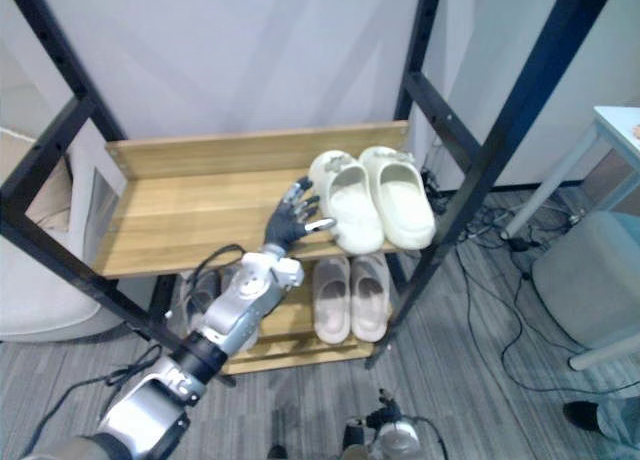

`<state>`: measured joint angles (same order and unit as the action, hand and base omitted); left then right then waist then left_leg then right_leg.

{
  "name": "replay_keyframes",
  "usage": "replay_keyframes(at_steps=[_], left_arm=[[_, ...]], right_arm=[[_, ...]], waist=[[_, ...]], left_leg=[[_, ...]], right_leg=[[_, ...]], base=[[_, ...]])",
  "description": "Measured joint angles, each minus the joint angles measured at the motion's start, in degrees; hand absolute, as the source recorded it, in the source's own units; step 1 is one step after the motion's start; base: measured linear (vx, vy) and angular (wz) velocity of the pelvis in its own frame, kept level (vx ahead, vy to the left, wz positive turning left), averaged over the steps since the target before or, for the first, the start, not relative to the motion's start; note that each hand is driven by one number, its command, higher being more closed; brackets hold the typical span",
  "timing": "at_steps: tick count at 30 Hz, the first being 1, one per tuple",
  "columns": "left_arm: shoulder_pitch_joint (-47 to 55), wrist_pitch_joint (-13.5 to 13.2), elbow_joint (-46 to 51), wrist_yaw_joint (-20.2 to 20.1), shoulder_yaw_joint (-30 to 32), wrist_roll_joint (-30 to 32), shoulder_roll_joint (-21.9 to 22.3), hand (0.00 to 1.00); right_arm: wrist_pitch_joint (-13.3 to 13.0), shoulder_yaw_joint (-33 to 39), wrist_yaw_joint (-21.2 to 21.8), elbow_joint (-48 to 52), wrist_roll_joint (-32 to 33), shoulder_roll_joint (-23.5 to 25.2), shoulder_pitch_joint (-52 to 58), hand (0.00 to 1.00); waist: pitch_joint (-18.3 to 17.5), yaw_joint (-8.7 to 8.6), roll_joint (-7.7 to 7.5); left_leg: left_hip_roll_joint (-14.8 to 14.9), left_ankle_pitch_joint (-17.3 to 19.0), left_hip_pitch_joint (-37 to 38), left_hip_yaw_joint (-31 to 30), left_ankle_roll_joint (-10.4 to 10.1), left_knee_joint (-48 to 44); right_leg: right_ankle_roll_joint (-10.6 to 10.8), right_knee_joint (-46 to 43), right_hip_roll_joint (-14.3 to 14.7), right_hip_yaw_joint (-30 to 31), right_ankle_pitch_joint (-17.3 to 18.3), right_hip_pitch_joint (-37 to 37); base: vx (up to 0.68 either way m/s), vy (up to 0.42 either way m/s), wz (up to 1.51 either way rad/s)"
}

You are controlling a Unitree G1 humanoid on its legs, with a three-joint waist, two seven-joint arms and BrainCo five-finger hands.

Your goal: Organize the slippers on the shoe rack

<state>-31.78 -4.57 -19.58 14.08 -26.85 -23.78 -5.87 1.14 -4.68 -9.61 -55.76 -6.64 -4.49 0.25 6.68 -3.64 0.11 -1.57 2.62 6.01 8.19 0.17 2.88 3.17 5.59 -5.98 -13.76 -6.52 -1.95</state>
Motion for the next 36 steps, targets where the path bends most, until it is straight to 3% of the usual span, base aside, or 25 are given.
replay_keyframes(at_steps=[7,12,17,22,29,36], left_arm=[[2.2,-0.1,14.0,-2.8,-0.2,2.2,-1.8,0.0],[3.4,-0.7,24.1,-5.2,-4.1,1.9,-1.7,0.0],[8.8,-1.5,29.6,-8.0,-9.3,-2.4,-0.9,0.0],[16.2,-1.0,29.5,-11.1,-12.9,-6.2,-1.0,0.0],[30.0,1.4,19.0,-13.7,-13.4,-6.5,-2.3,0.0],[39.5,2.6,4.3,-14.4,-5.7,2.0,-2.5,0.0]], right_arm=[[0.1,-0.1,0.6,-0.5,0.0,0.0,-0.3,0.0],[0.5,-0.1,0.7,-2.0,0.0,0.1,-0.2,0.0],[0.5,-0.8,0.7,-3.3,0.0,0.3,-0.2,0.0],[0.5,-2.4,0.6,-3.9,0.0,0.4,-0.3,0.0],[0.5,-3.7,0.6,-4.0,-0.2,0.5,-0.2,0.0],[0.4,-4.5,0.6,-4.1,-0.3,1.0,0.1,0.0]], waist=[[-0.4,0.56,0.12],[-1.5,2.37,0.31],[-2.7,3.84,0.46],[-3.5,4.15,0.71],[-3.9,4.35,0.7],[-3.7,5.43,-0.26]], left_leg=[[-0.1,-0.1,-0.9,-2.2,0.2,-0.2],[-0.4,-0.2,-2.0,-4.8,0.3,-1.3],[-1.2,-0.4,-2.1,-7.2,0.6,-2.1],[-1.4,-0.3,-1.7,-7.7,0.3,-2.1],[-0.9,-0.4,-0.3,-7.1,0.0,-1.9],[0.0,0.0,0.3,-6.4,-0.8,-2.0]], right_leg=[[0.2,0.0,-0.3,-1.5,0.2,0.0],[0.3,-0.4,-0.9,-4.2,0.3,-0.7],[0.4,-0.5,-1.6,-6.0,0.9,-2.2],[0.4,-0.5,-1.7,-6.6,1.2,-2.9],[0.4,-0.3,-1.2,-6.3,2.1,-4.1],[0.2,-0.2,-0.3,-5.5,2.2,-4.5]], base=[[0.01,0.0,0.13],[0.01,0.005,0.31],[-0.05,0.011,0.25],[-0.06,0.01,0.06],[-0.04,0.006,-0.06],[0.0,0.0,-0.04]])
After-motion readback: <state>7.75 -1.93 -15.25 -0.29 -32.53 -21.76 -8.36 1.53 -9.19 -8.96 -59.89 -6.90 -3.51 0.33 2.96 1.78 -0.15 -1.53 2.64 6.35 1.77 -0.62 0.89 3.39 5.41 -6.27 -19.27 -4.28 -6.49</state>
